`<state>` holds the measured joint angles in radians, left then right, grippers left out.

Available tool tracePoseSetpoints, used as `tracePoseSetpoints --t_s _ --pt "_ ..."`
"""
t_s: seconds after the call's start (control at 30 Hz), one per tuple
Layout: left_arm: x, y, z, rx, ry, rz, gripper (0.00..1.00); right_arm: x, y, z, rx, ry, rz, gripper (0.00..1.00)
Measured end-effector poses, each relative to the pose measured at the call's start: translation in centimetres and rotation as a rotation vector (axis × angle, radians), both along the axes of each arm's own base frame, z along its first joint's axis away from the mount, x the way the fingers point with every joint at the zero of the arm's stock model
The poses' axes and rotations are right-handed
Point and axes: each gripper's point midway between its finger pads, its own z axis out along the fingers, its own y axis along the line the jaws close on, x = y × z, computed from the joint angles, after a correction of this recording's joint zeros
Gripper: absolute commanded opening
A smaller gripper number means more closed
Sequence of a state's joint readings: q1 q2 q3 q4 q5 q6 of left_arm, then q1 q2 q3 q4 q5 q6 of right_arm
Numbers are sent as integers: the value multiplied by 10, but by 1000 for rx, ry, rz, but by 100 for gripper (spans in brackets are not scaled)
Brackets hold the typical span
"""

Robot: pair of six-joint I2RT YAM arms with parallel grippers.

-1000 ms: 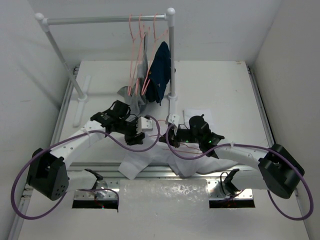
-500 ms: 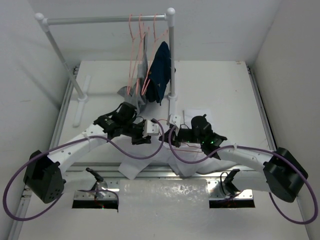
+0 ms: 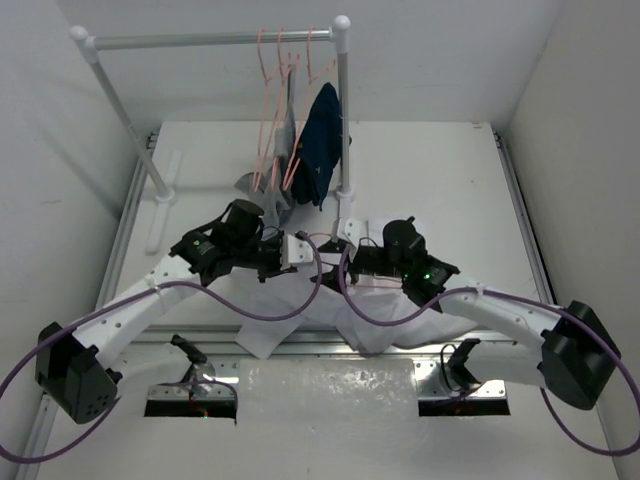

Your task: Place the shirt on the hanger

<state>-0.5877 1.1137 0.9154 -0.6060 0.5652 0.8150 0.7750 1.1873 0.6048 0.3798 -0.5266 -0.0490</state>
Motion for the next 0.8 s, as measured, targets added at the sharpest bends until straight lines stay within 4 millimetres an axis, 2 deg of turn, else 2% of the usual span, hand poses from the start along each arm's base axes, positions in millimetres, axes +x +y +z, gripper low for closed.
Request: tracePoseSetpoints --t_s 0.1,0.17,0.27,0.33,0.37,0.4,0.5,0.53,0.57,0.6,0.63,0.73,0.8 --pt "0 8 6 9 -60 12 0 0 -7 13 12 -12 -36 97" --pt "-3 14 7 19 -94 6 0 -4 -16 30 48 -38 -62 99" --pt "-8 19 4 43 -121 -21 0 -12 -32 65 125 -69 -102 99" --pt "-12 20 -1 60 -118 -38 0 -13 -38 73 144 -61 -130 98" --pt "-14 20 -4 66 -116 -46 0 -12 -41 73 145 -45 -157 95" --pt "-16 21 -7 73 -110 -52 0 -9 -44 71 138 -24 -188 82" --pt "-19 22 -12 86 -102 -65 0 12 -58 48 77 85 -343 41" --pt "-20 22 -13 88 -102 -68 0 21 -65 36 46 132 -402 24" --pt "-20 22 -12 88 -105 -72 0 30 -72 20 9 195 -461 22" --pt "-20 22 -12 88 -109 -73 0 39 -79 6 -25 253 -514 23" --pt "-20 22 -12 88 -111 -75 0 48 -85 -9 -65 317 -568 37" --pt "-22 22 -11 87 -112 -79 0 62 -95 -51 -176 479 -669 66" --pt "-23 22 -10 86 -114 -80 0 59 -95 -74 -238 558 -685 70"
